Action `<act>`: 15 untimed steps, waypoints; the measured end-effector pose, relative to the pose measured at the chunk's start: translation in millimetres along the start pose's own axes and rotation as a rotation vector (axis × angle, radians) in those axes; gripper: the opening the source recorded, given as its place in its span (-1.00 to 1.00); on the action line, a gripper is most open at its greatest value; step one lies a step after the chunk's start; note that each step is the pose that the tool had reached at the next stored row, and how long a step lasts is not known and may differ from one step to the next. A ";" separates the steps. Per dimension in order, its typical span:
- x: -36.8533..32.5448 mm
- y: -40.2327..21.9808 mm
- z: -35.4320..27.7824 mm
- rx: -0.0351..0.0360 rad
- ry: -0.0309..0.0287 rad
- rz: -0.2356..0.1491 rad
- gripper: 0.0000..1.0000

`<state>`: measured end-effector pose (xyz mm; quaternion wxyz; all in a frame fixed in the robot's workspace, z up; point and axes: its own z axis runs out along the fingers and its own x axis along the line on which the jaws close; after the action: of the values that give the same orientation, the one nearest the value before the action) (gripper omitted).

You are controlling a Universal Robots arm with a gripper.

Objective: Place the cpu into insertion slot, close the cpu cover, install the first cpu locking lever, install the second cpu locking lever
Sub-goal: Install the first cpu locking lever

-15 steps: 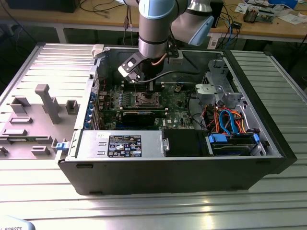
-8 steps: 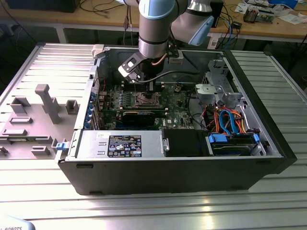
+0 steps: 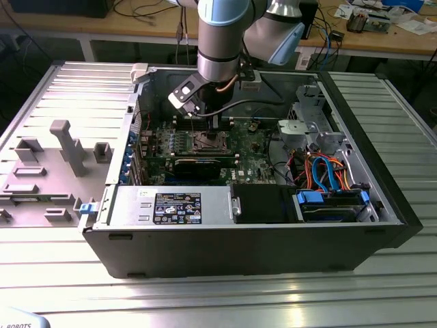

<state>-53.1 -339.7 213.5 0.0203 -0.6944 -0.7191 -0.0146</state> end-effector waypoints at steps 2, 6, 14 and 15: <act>0.1 0.1 -1.4 -0.0002 0.0003 0.000 -0.79; 0.1 0.0 -1.7 -0.0001 0.0001 0.000 -0.79; 0.3 0.0 -6.8 0.0001 0.0053 0.000 -0.79; 0.3 0.0 -6.8 0.0001 0.0054 0.000 -0.79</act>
<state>-53.1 -339.7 220.3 0.0223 -0.6943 -0.7191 -0.0164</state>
